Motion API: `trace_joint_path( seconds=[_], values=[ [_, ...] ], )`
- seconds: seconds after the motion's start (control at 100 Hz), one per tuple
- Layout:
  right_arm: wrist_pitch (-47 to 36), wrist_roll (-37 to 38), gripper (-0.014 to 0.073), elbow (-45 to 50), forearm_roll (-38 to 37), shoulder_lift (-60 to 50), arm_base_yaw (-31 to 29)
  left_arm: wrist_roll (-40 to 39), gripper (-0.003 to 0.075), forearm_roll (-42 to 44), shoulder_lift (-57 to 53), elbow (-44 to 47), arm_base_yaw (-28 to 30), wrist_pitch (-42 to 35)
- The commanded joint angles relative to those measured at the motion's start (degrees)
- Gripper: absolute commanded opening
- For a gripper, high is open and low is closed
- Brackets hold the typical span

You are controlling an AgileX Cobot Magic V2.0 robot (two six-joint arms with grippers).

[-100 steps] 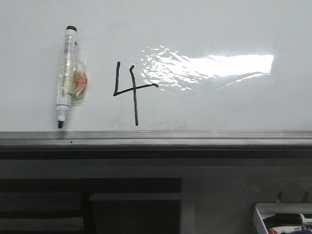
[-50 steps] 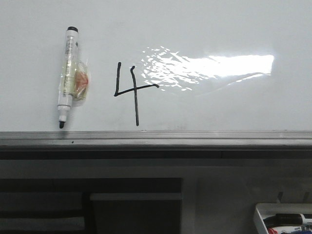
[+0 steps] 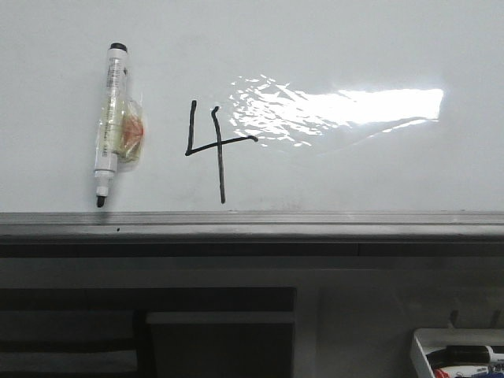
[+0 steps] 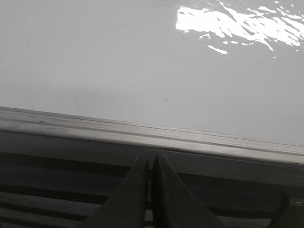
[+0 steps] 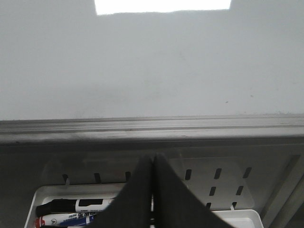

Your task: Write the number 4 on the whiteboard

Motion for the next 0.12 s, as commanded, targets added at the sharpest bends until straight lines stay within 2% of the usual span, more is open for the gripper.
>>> trace_joint_path(
  seconds=[0.0, 0.11],
  values=[
    [-0.4, -0.6, -0.0061, 1.4, -1.0, -1.0, -0.3, 0.0, -0.0020, 0.0, -1.6, 1.0, 0.0, -3.3],
    [-0.4, -0.6, -0.0061, 1.4, -1.0, -1.0, -0.3, 0.0, -0.0020, 0.0, -1.6, 1.0, 0.0, -3.3]
  ],
)
